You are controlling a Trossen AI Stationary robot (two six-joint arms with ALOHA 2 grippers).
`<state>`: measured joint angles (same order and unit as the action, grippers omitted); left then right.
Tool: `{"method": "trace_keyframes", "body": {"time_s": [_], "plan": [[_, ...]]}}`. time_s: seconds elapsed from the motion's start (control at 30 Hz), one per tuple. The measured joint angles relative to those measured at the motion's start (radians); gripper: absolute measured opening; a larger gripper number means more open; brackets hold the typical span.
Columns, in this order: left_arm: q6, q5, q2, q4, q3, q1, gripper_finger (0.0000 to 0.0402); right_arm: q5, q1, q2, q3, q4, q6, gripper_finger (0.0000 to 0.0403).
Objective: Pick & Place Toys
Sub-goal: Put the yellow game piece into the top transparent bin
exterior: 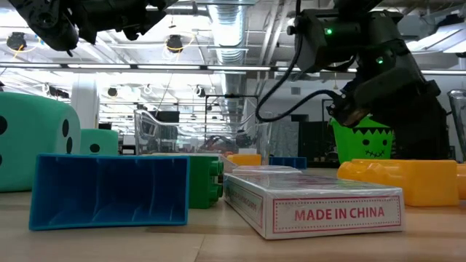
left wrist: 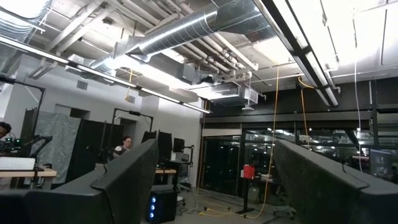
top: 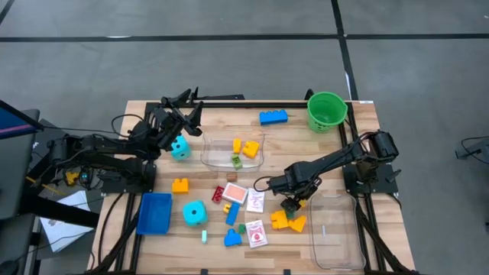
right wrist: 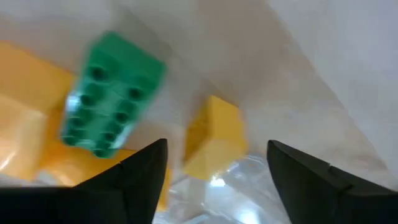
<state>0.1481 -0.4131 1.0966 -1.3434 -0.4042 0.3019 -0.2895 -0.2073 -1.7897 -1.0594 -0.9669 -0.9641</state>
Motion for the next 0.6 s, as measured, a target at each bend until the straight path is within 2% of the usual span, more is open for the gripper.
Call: {"method": "trace_keyframes", "body": {"time_s": [0.13, 0.4, 0.6], "plan": [[0.0, 0.0, 0.0, 0.0, 0.0, 0.0, 0.0315, -0.005, 0.0, 0.0, -0.001, 0.032, 0.007, 0.0211], [0.0, 0.0, 0.0, 0.0, 0.0, 0.0, 0.0315, -0.01, 0.0, 0.0, -0.001, 0.028, 0.014, 0.0079], [0.0, 0.0, 0.0, 0.0, 0.0, 0.0, 0.0315, 0.001, 0.007, 0.001, -0.001, 0.029, 0.021, 0.0079]]}}
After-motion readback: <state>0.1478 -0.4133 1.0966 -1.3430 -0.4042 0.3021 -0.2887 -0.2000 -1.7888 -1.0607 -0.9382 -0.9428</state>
